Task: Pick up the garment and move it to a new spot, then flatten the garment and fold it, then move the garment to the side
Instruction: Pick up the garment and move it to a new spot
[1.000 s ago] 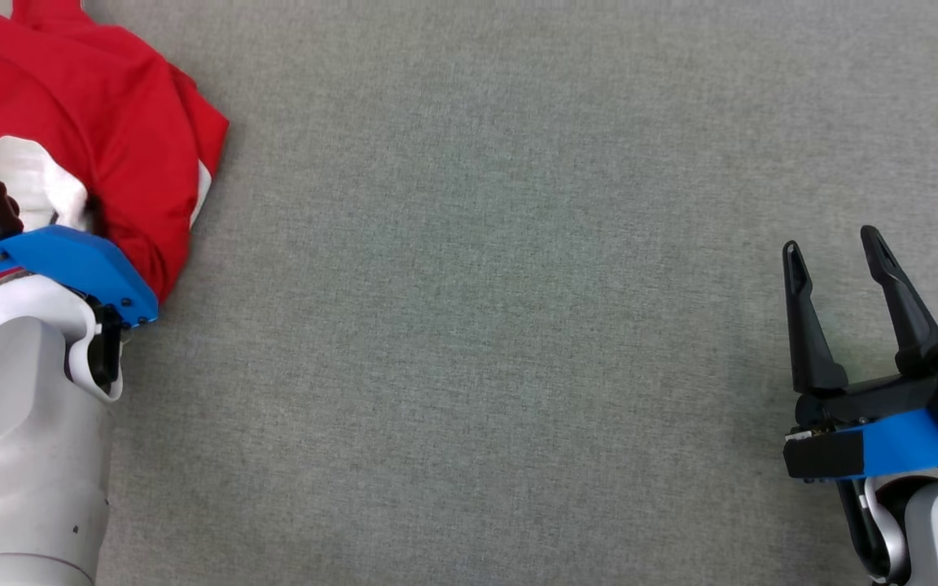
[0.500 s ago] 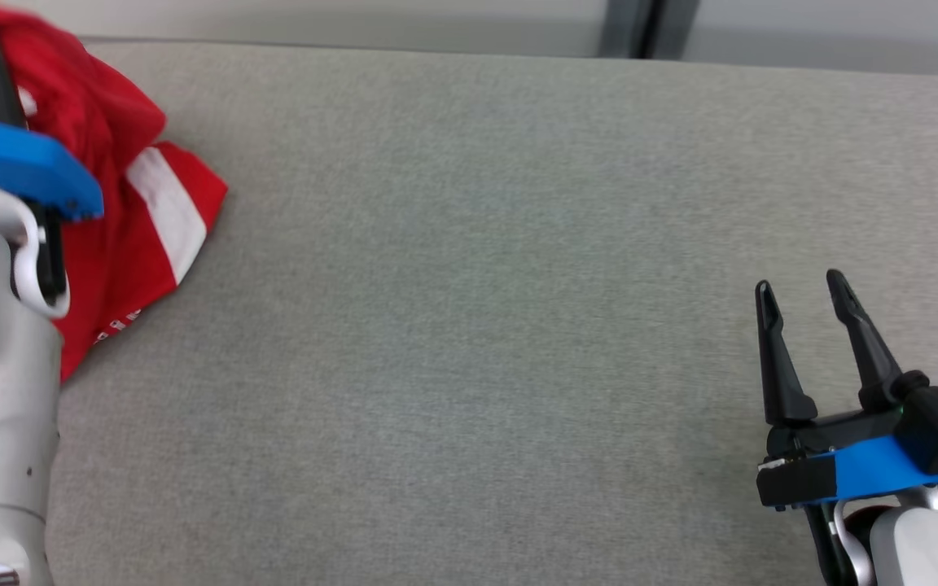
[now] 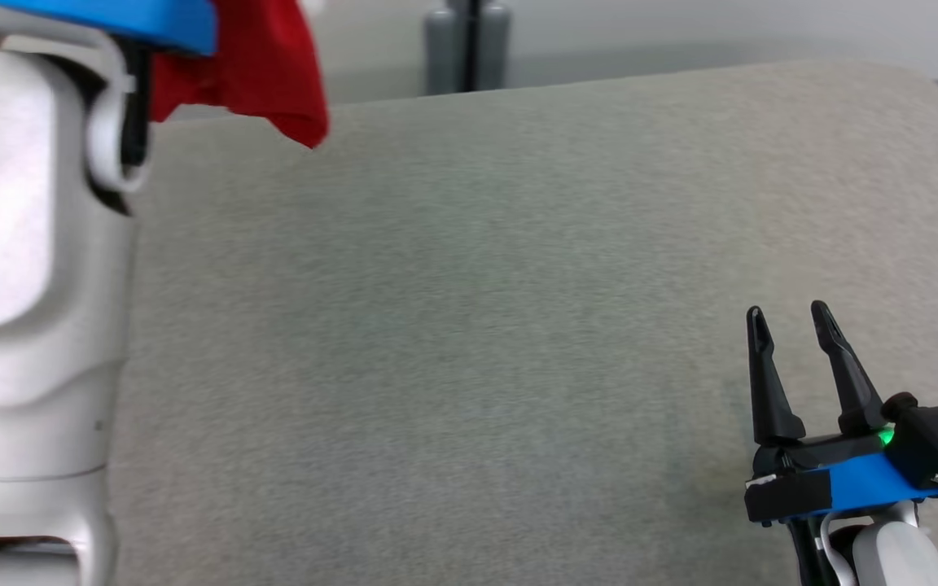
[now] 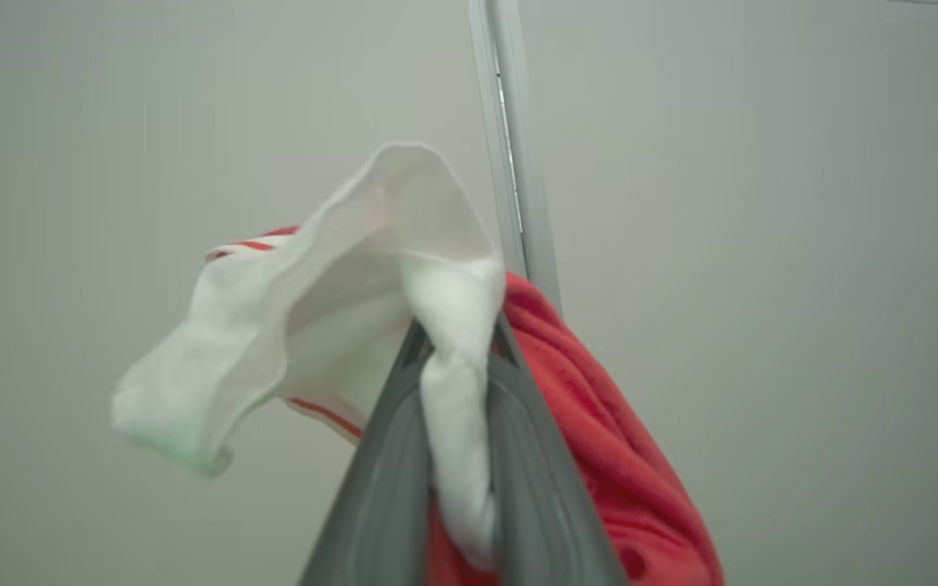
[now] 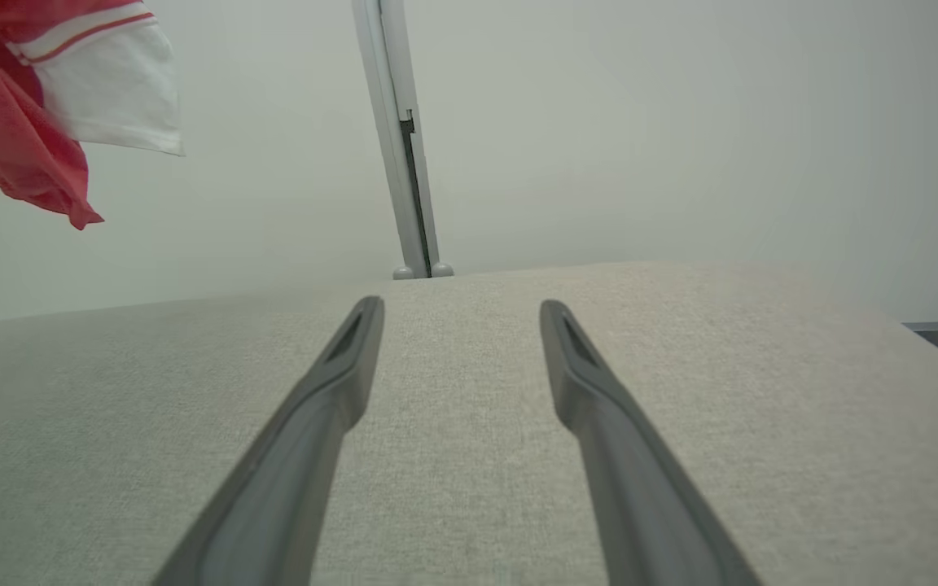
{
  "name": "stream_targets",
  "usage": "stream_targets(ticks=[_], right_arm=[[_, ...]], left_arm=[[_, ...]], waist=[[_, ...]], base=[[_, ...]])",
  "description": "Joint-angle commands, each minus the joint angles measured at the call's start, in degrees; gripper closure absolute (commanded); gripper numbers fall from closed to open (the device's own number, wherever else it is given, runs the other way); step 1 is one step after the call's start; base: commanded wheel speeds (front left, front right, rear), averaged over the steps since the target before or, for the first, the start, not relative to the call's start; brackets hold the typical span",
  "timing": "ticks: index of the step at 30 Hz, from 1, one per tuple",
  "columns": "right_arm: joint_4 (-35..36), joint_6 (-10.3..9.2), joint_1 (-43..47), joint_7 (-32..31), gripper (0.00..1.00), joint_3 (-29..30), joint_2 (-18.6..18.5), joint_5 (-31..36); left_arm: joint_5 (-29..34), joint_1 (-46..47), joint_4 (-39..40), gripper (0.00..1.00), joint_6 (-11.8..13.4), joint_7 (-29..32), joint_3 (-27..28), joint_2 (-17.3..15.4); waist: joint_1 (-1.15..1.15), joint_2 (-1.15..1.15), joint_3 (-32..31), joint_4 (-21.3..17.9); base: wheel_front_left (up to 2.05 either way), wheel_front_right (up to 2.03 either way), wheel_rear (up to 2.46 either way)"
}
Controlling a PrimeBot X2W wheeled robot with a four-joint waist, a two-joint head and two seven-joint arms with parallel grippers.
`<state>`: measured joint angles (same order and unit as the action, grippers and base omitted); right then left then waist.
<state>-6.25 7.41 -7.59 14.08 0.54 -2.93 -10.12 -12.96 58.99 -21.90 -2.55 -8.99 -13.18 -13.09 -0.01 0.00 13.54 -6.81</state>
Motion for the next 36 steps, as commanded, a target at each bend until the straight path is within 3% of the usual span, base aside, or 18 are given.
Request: stream_targets(ticks=[1,6,11,23,24,25,28,36], right_arm=[[-0.2,0.14,-0.1,0.4,0.0,0.0,0.1,-0.6],[-1.3,0.14,-1.3,1.0,0.0,0.0,0.1,-1.7],[-2.1,0.15,-1.6,1.1,0.0,-0.3,0.1,-2.5],[-1.8,0.14,-1.3,1.2,0.0,-0.1,0.1,-2.8],[-1.8,0.15,-1.3,1.2,0.0,-0.3,0.1,-2.6],[-1.8,0.14,-1.3,1.2,0.0,-0.2,0.1,-2.4],[-2.0,0.15,-1.2,1.2,0.0,-0.2,0.0,-2.0],[-2.1,0.15,0.1,1.2,0.0,0.1,0.0,-1.3]], left_arm=[[0.2,0.7,1.1,1.0,-0.3,0.7,-0.8,0.7],[0.6,-0.9,3.8,1.0,-1.1,3.2,-5.7,4.4],[-0.2,-4.2,1.2,1.0,-2.1,3.4,-10.6,7.5],[-4.8,-19.6,-12.0,1.0,-2.8,0.4,-21.5,10.2],[-5.2,-20.3,-12.7,0.65,-2.8,-0.1,-22.2,10.2],[-5.7,-20.9,-13.3,0.0,-2.7,-0.4,-23.2,10.2],[-7.2,-22.0,-13.3,0.0,-2.4,-1.5,-24.9,10.2],[-10.6,-22.4,-11.0,0.0,2.9,-5.5,-24.7,10.1]], waist=[[0.01,0.0,-1.0,-2.0],[0.01,0.0,0.1,-5.7],[0.01,0.0,0.8,-7.6],[0.01,0.0,1.0,-6.5],[0.01,0.0,0.9,-6.2],[0.01,0.0,0.9,-5.8],[0.01,0.0,0.5,-5.1],[0.01,0.0,-2.1,-2.3]], base=[[0.0,0.0,0.0],[0.0,0.0,0.0],[0.0,0.0,0.0],[0.0,0.0,0.0],[0.0,0.0,0.0],[0.0,0.0,0.0],[0.0,0.0,0.0],[0.0,0.0,0.0]])
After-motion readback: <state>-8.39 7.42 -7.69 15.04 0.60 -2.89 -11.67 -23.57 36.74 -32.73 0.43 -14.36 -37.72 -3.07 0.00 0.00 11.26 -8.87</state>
